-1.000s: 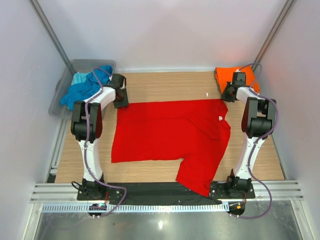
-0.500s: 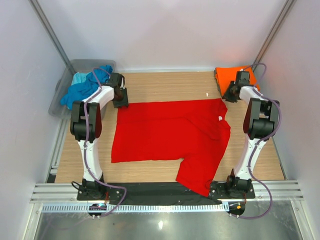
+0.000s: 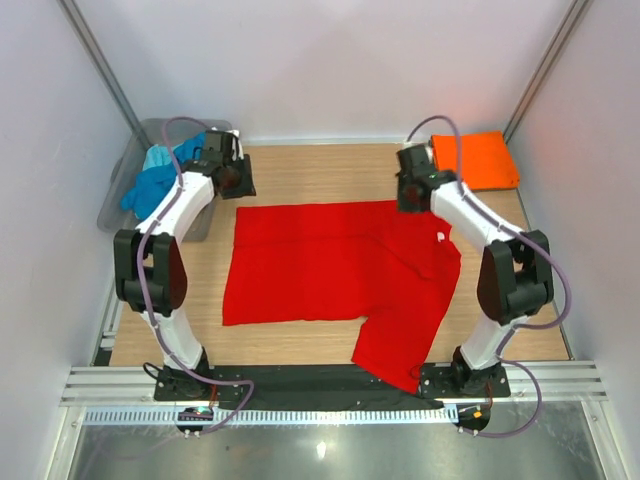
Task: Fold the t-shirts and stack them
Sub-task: Fold the tshirt
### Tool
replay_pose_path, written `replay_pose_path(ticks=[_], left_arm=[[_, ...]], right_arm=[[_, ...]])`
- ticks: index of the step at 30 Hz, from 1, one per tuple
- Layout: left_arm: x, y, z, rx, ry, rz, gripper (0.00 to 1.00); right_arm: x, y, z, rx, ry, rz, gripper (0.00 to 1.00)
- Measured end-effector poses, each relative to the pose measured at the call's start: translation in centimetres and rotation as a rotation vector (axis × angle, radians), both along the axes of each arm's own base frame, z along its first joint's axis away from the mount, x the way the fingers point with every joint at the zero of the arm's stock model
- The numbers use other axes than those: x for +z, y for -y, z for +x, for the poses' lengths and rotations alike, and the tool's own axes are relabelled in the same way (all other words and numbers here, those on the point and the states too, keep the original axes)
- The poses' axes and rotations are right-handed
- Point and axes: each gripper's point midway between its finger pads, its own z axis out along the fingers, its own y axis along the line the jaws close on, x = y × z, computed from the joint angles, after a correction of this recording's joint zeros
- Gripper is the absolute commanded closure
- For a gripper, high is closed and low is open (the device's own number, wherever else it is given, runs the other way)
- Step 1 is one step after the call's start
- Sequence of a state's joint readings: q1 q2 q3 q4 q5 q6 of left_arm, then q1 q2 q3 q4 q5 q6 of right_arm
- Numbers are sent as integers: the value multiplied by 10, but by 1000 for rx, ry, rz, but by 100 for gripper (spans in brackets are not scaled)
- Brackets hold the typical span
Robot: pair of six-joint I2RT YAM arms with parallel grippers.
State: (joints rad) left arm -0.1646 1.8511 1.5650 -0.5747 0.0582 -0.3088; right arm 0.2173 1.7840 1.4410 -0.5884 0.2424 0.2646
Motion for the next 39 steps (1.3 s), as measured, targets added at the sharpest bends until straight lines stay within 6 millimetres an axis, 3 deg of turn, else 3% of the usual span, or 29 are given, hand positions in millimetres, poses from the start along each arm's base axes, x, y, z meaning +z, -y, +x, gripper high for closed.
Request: replay_pose_path(ticks=[1, 3, 5, 9, 14, 18, 27, 35, 39], left_arm=[[2, 0, -5, -3, 3, 1, 59], [-3, -1, -15, -4, -12, 4, 59], [-15, -3, -25, -4, -45, 8, 59], [-35, -7, -46, 3, -107, 18, 59], [-25, -10, -57, 8, -85, 21, 59], [-14, -10, -56, 8, -53, 16, 59], [-18, -12, -58, 13, -61, 24, 59], [-18, -14, -58, 17, -59, 34, 59], [-18, -15, -58, 20, -58, 39, 59]], right_arm=[[-2, -24, -17, 62, -12, -3, 76], [-10, -51, -47, 146, -49, -13, 76], [-23, -67, -76, 208, -97, -32, 76], [-56, -67, -118, 232, -197, -81, 77], [-83, -50, -154, 200, -298, -132, 78], [-85, -43, -155, 170, -296, -160, 78], [-85, -31, -145, 122, -261, -234, 78], [-95, -34, -133, 118, -262, -255, 71], [-98, -35, -130, 126, -262, -264, 72]])
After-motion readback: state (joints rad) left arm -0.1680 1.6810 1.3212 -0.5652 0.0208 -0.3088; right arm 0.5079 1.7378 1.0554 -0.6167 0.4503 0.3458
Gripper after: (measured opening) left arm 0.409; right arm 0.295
